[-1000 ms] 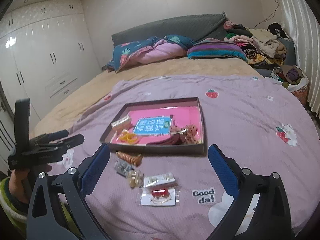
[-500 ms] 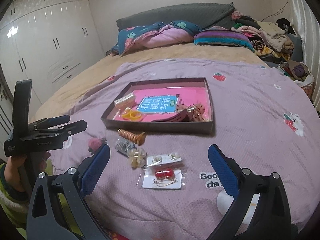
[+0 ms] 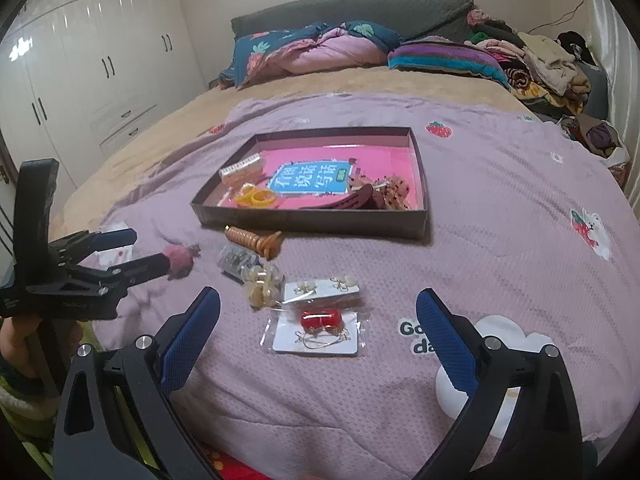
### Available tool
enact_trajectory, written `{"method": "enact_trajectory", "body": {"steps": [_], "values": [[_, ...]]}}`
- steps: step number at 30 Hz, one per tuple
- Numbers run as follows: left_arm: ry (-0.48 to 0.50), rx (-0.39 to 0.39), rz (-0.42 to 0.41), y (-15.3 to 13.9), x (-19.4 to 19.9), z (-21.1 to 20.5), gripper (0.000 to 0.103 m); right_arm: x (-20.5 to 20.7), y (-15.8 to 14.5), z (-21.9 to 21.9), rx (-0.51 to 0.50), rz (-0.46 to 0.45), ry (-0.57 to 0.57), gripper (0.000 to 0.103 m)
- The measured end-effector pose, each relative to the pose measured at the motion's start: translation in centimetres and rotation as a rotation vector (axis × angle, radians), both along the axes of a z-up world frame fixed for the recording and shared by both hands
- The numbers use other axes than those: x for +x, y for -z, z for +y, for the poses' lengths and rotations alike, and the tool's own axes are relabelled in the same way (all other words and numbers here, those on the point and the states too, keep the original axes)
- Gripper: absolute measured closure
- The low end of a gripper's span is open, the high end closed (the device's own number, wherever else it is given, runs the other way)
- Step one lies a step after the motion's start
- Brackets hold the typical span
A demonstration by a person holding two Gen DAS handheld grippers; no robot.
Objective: Organize jewelry
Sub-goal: 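Grasp the clear box of silver pins with the left tool while the right tool grasps the pearl earring card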
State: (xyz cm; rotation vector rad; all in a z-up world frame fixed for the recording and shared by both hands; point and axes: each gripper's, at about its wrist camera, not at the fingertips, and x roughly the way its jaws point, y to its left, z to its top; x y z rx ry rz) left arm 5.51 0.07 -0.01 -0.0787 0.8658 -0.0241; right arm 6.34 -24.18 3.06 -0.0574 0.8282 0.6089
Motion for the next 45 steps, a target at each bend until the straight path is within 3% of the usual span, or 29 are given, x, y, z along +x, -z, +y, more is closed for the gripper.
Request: {"method": "enact_trajectory", "body": {"steps": [10, 20, 30, 33, 37, 45], "values": [[0.073, 0.009, 0.079, 3.2, 0.1, -2.0, 0.01, 1.6, 3.4, 1.0, -0.09, 0.048, -0.014, 0.005], [0.067, -0.003, 0.122, 5.1, 1.5, -2.0, 0.033, 4.5, 6.5, 3.4, -0.115, 0.128, -0.07, 0.005], [0.059, -0.005, 0.123, 5.5, 3.6, -2.2, 0.039, 6.2, 7.5, 4.8, -0.121, 0.119, -0.083, 0.006], [0.062, -0.001, 0.119, 5.5, 4.3, -2.5, 0.04, 6.5, 7.8, 5.1, -0.123, 0.128, -0.096, 0.02], [0.059, -0.007, 0.119, 5.7, 4.9, -2.6, 0.042, 6.5, 8.2, 5.1, -0.135, 0.123, -0.096, 0.029], [0.06, -0.025, 0.111, 5.5, 6.1, -2.9, 0.048, 7.0, 7.9, 3.3, -0.094, 0.12, -0.037, 0.034]]}}
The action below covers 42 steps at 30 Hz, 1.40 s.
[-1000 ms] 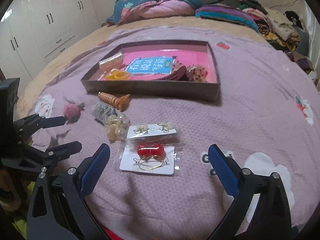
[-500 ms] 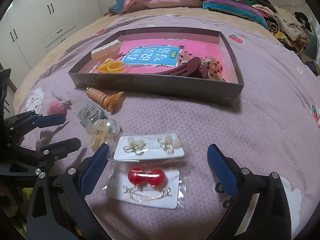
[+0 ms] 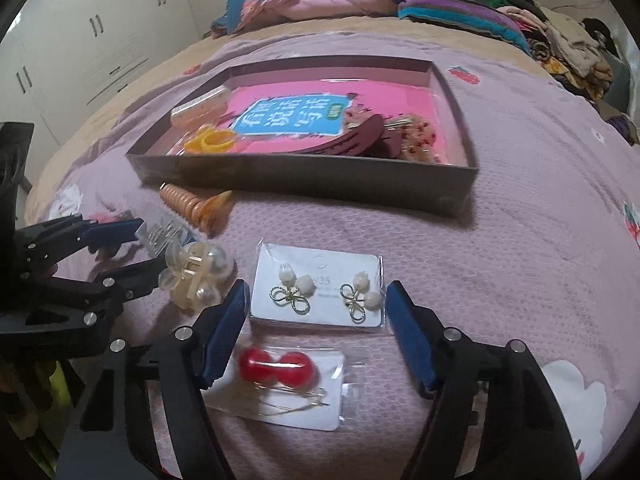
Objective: Organize jewelry
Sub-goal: 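Grasp the clear box of silver pins with the left tool while the right tool grasps the pearl earring card, then carry the pin box into the tray with the left tool while the right tool places the earring card there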
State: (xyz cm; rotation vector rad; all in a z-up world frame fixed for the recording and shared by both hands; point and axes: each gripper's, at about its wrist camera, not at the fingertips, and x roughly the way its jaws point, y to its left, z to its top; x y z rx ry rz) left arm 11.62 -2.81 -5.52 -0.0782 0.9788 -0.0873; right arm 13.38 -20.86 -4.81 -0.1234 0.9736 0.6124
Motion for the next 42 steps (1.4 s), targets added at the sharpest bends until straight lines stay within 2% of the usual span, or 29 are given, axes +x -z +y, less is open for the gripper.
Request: {"method": "enact_trajectory", "body": {"steps": [4, 10, 18, 24, 30, 42], "values": [[0.001, -0.008, 0.002, 0.1, 0.6, -0.1, 0.053, 0.3, -0.2, -1.0, 0.019, -0.001, 0.033, 0.036], [0.011, -0.007, 0.019, 0.9, 1.2, -0.3, 0.067, 0.5, -0.7, -2.2, 0.055, -0.004, 0.072, 0.037], [0.02, -0.044, 0.001, 0.2, 0.1, 0.0, 0.067, -0.2, -2.2, -2.6, 0.1, -0.024, 0.07, 0.037], [0.027, -0.068, -0.05, -1.8, -1.0, 0.2, 0.067, -1.1, -3.6, -2.4, 0.13, -0.034, 0.056, 0.037], [-0.001, -0.081, -0.106, -3.9, -1.6, 1.4, 0.067, -1.8, -4.8, -1.9, 0.135, -0.054, 0.04, 0.037], [-0.078, -0.104, -0.156, -5.6, -2.0, 4.9, 0.067, -2.7, -7.0, -0.1, 0.137, -0.092, 0.006, 0.037]]}}
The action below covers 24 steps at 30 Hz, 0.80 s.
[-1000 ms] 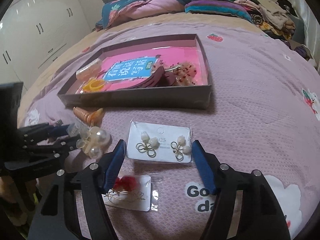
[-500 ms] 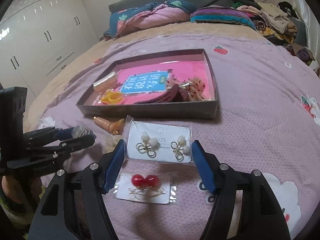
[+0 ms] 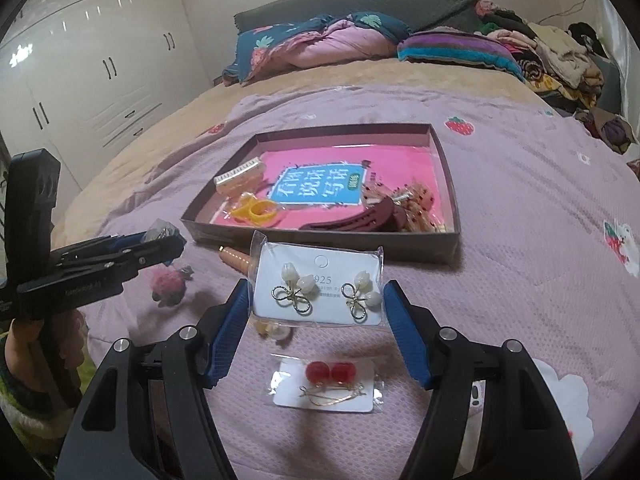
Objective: Organize jewelry
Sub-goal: 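Carry the pin box into the tray with the left tool while the right tool places the earring card there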
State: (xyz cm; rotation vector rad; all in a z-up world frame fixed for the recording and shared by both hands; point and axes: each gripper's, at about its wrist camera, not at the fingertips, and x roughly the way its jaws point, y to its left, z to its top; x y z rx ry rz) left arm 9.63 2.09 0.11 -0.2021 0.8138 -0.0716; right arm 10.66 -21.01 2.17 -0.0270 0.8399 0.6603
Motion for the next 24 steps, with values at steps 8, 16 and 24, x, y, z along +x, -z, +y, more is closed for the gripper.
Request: {"method": "enact_trajectory", "body": {"steps": [8, 16, 24], "values": [[-0.032, -0.007, -0.028, -1.0, 0.2, 1.6, 0.067, 0.3, -1.6, 1.4, 0.009, -0.035, -0.02, 0.037], [-0.051, -0.005, -0.054, -1.9, 0.9, 2.5, 0.067, 1.6, -3.4, 2.6, 0.017, -0.074, -0.034, 0.037], [-0.064, 0.0, -0.064, -2.4, 2.5, 3.4, 0.067, 3.6, -4.5, 2.9, 0.03, -0.095, -0.008, 0.037]]}}
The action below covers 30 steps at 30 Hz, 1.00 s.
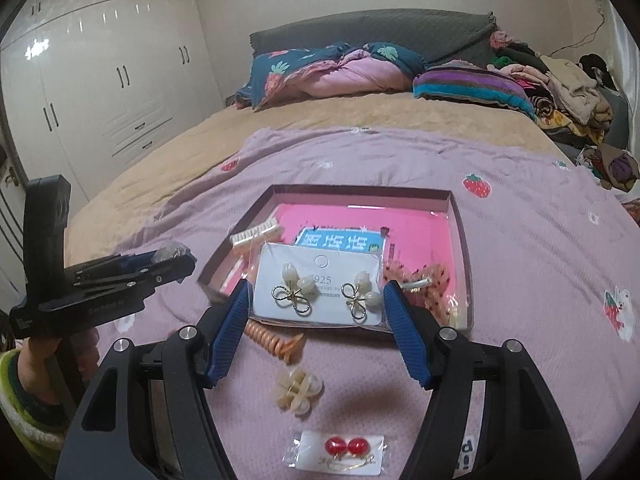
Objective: Organize jewelry
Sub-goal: 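Carry the pin box into the tray with the left tool while the right tool places the earring card there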
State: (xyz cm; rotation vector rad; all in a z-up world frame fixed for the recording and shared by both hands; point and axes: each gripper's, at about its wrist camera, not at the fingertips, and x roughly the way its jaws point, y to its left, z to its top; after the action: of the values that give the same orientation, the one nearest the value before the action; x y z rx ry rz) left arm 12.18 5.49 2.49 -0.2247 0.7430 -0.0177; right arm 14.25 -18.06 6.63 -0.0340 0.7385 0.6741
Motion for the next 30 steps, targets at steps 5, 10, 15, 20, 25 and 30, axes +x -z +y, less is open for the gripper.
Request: {"method": "enact_trajectory", "body": {"steps": [5, 10, 15, 20, 25, 30], "values": [[-0.001, 0.002, -0.003, -0.3, 1.1, 0.1, 0.067, 1.3, -0.3, -0.1, 0.0, -0.007, 0.02, 0.037], [0.011, 0.004, 0.003, -0.4, 2.3, -0.3, 0.067, 2.7, -0.6, -0.5, -0.003, -0.012, 0.045, 0.037], [0.035, 0.004, 0.017, -0.3, 3.9, -1.3, 0.067, 4.3, -0.5, -1.2, -0.005, -0.003, 0.078, 0.037], [0.064, 0.001, 0.045, 0.4, 5.9, -2.3, 0.067, 5.8, 0.2, -1.7, -0.015, 0.019, 0.108, 0.037], [0.084, -0.008, 0.092, 1.7, 8.0, -3.2, 0.067, 7.2, 1.3, -2.0, -0.027, 0.052, 0.128, 0.037], [0.093, -0.02, 0.15, 3.1, 9.8, -3.7, 0.067, 8.4, 2.4, -2.2, -0.048, 0.083, 0.145, 0.037]]}}
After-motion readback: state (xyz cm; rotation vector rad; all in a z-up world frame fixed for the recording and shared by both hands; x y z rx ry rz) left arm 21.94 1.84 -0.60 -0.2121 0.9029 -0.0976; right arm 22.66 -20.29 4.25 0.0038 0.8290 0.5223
